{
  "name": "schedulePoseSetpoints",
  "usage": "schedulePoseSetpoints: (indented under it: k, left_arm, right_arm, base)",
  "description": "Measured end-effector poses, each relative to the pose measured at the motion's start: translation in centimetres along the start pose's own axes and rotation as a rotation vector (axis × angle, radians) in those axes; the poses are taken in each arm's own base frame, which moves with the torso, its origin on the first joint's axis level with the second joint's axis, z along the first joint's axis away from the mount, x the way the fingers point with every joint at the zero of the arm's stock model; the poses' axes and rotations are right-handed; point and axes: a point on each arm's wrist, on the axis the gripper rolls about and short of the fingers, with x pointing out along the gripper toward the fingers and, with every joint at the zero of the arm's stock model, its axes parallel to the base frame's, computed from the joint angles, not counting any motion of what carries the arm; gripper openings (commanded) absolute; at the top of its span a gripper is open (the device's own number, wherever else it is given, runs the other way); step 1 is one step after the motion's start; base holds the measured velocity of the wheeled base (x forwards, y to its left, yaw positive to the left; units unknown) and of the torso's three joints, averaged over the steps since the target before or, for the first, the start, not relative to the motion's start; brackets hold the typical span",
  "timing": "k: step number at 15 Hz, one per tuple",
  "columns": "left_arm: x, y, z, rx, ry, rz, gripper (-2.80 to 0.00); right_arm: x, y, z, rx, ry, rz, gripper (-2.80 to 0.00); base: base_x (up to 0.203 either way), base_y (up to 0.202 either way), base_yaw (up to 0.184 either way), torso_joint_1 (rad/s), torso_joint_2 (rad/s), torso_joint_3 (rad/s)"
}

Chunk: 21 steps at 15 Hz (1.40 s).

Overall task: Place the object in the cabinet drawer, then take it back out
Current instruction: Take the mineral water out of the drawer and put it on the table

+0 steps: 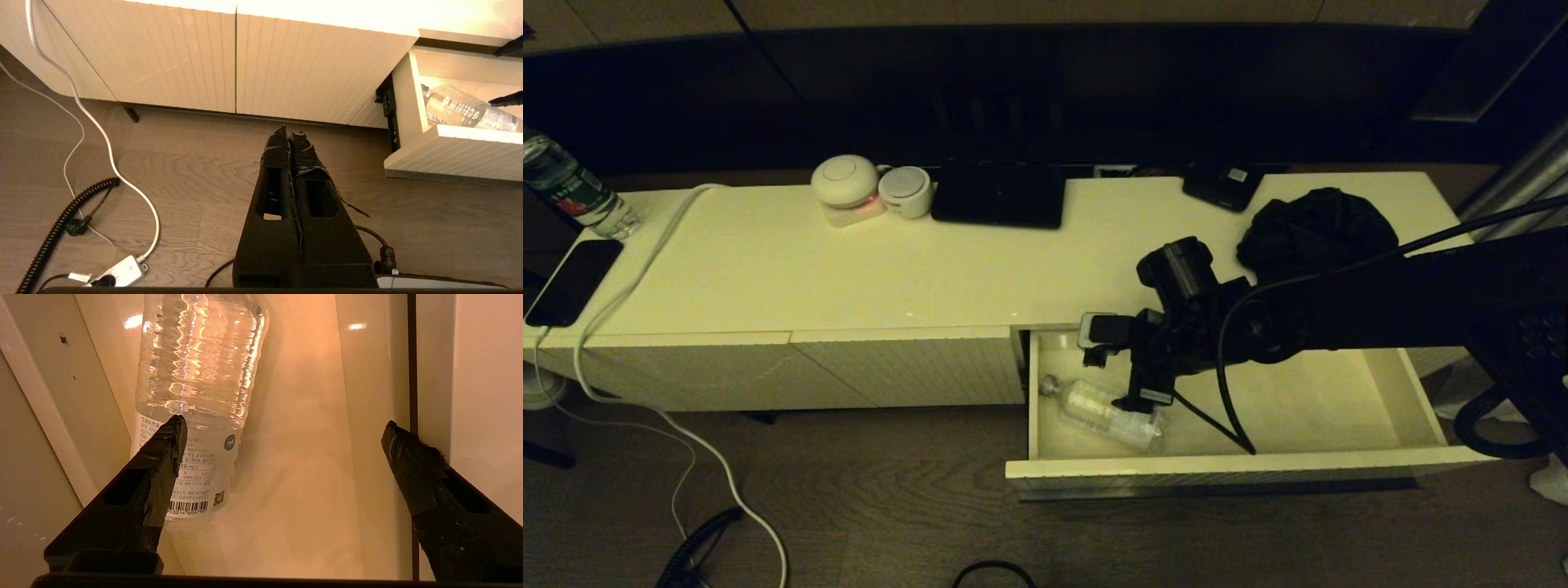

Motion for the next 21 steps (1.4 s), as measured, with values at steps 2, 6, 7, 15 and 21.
schedulePoseSetpoints:
  k: [2, 6, 7, 15, 21]
  left_arm:
    - [0.0, 0.0, 0.0, 0.0, 0.0, 0.0, -2.8]
    - [0.0, 0.0, 0.0, 0.0, 0.0, 0.0, -2.8]
    - [0.0, 0.0, 0.0, 0.0, 0.0, 0.0, -2.8]
    - [0.0, 0.0, 0.0, 0.0, 0.0, 0.0, -2.8]
    - [0.0, 0.0, 0.0, 0.0, 0.0, 0.0, -2.8]
  right_arm:
    - [-0.1, 0.2, -0.2, -0.001, 0.003, 0.001, 0.0]
    - [-1.4, 0.6, -0.1, -0.009, 0.001, 0.01, 0.0]
    - [-1.7, 0.6, 0.0, -0.01, -0.003, 0.009, 0.0]
    - [-1.9, 0.9, 0.7, -0.026, -0.019, 0.015, 0.0]
    - [-1.2, -0.5, 1.3, -0.055, -0.002, 0.02, 0.0]
  base:
    - [0.0, 0.0, 0.0, 0.0, 0.0, 0.0]
    - [0.0, 0.0, 0.0, 0.0, 0.0, 0.0]
    - [0.0, 0.0, 0.0, 0.0, 0.0, 0.0]
    - [0.0, 0.0, 0.0, 0.0, 0.0, 0.0]
    - [0.0, 0.0, 0.0, 0.0, 0.0, 0.0]
